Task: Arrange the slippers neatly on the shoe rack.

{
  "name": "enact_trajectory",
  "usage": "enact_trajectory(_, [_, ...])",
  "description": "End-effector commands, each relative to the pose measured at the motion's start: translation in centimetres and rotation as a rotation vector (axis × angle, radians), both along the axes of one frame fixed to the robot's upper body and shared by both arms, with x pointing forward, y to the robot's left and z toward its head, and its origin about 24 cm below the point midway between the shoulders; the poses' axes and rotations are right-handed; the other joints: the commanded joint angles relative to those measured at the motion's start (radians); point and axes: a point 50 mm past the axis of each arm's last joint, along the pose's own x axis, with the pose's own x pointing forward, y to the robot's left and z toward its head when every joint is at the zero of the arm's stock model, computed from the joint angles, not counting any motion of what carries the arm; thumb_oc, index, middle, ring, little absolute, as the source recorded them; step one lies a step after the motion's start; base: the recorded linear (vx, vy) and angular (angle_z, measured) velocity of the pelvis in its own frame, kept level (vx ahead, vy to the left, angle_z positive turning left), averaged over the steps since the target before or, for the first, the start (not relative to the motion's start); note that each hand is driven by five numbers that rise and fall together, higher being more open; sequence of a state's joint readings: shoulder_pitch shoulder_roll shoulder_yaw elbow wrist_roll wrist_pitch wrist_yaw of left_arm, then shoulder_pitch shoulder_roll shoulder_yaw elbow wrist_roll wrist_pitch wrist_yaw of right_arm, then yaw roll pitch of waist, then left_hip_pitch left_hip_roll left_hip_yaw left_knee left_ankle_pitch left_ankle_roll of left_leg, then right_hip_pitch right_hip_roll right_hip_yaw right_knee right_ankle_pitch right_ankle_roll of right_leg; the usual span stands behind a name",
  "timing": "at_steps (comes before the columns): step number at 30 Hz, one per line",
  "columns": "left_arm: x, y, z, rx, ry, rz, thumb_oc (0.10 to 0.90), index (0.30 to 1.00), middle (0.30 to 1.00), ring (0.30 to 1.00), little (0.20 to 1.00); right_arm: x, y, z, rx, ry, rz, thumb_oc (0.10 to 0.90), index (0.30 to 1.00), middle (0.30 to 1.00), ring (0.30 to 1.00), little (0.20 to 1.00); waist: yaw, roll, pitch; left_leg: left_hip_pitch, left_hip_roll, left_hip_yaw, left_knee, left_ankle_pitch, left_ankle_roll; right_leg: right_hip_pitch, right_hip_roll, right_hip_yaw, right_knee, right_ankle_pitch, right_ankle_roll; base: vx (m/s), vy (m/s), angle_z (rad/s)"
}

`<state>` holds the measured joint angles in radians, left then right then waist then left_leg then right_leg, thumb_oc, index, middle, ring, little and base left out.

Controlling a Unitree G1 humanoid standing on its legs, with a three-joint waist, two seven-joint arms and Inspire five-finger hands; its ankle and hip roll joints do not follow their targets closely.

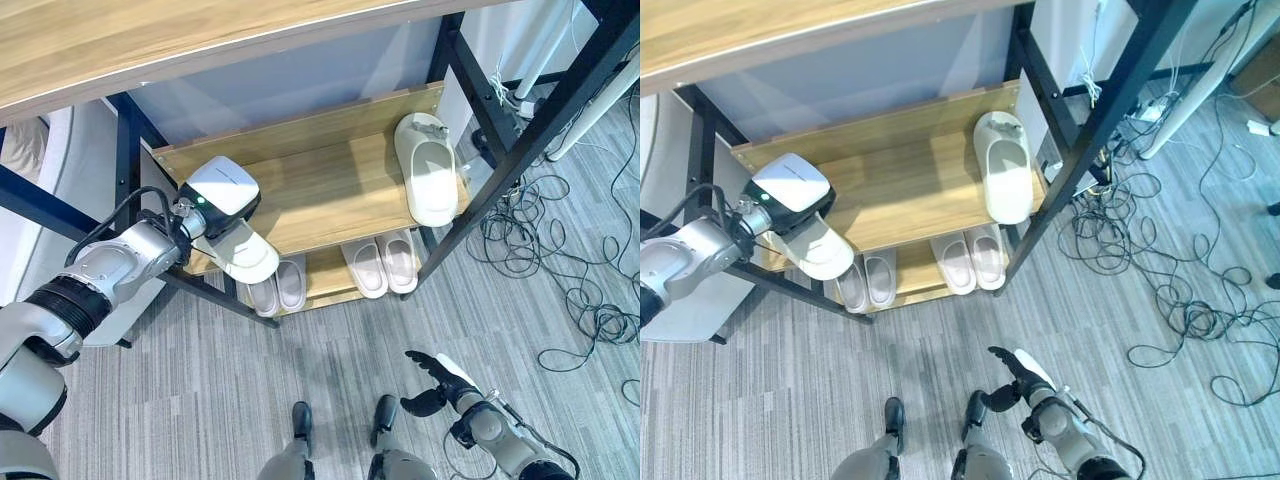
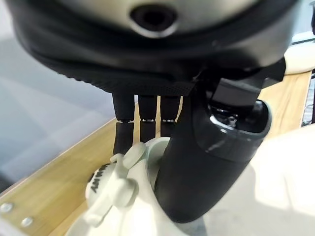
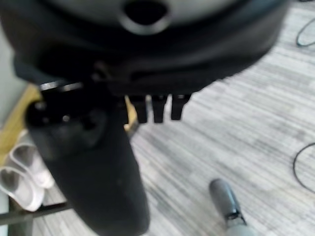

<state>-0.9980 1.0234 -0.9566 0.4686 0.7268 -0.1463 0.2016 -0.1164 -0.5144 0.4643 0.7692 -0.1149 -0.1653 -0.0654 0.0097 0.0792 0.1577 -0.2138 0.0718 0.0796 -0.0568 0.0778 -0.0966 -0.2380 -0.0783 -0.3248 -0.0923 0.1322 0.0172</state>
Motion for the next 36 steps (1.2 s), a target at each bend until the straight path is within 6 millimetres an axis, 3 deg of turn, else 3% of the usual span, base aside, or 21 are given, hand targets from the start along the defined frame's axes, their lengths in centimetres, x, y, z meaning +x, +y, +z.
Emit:
enact_trajectory(1, [0.7,-0.4,7.2,-0.18,-0.267,-0.004,0.4,0.3,0.3,0.3,0.3,-0.1,-0.3,1.0,0.033,-0.062,0.013,0.8,0.9,0.9,0.9,0.9,0.009,-0.01,-0.071,-0.073,-0.02,-0.022,-0.03,0.056,-0.039,-0.002,-0.064,0.022,0.005,-0.052,0.147,0.0,-0.031,0.0])
enact_trajectory(15, [0.5,-4.7,8.0,-0.524,-0.333,-0.171,0.4,0.3,0.3,0.3,0.3,-0.8,-1.3,0.7,0.013,-0.046,-0.041,0.8,0.9,0.9,0.9,0.9,-0.013,0.02,-0.057,-0.055,-0.02,-0.011,-0.03,0.056,-0.042,0.007,-0.065,0.031,0.005,-0.056,0.143,0.0,-0.004,-0.03])
enact_trajectory(24, [1.0,-6.0,9.3,-0.606,-0.37,-0.197,0.4,0.3,0.3,0.3,0.3,-1.2,-2.3,1.0,0.0,-0.052,-0.072,0.8,0.9,0.9,0.9,0.9,-0.04,0.037,-0.048,-0.055,-0.016,0.01,-0.03,0.056,-0.04,-0.008,-0.064,0.054,0.005,-0.053,0.145,0.01,0.004,-0.1])
enact_trajectory(36, [2.0,-6.6,12.4,-0.604,-0.449,-0.175,0.4,0.3,0.3,0.3,0.3,-0.8,-3.3,1.9,0.004,-0.093,-0.101,0.8,0.9,0.9,0.9,0.9,-0.083,0.031,-0.037,-0.071,-0.007,0.034,-0.03,0.055,-0.036,-0.048,-0.054,0.089,0.005,-0.038,0.147,0.03,-0.005,-0.15])
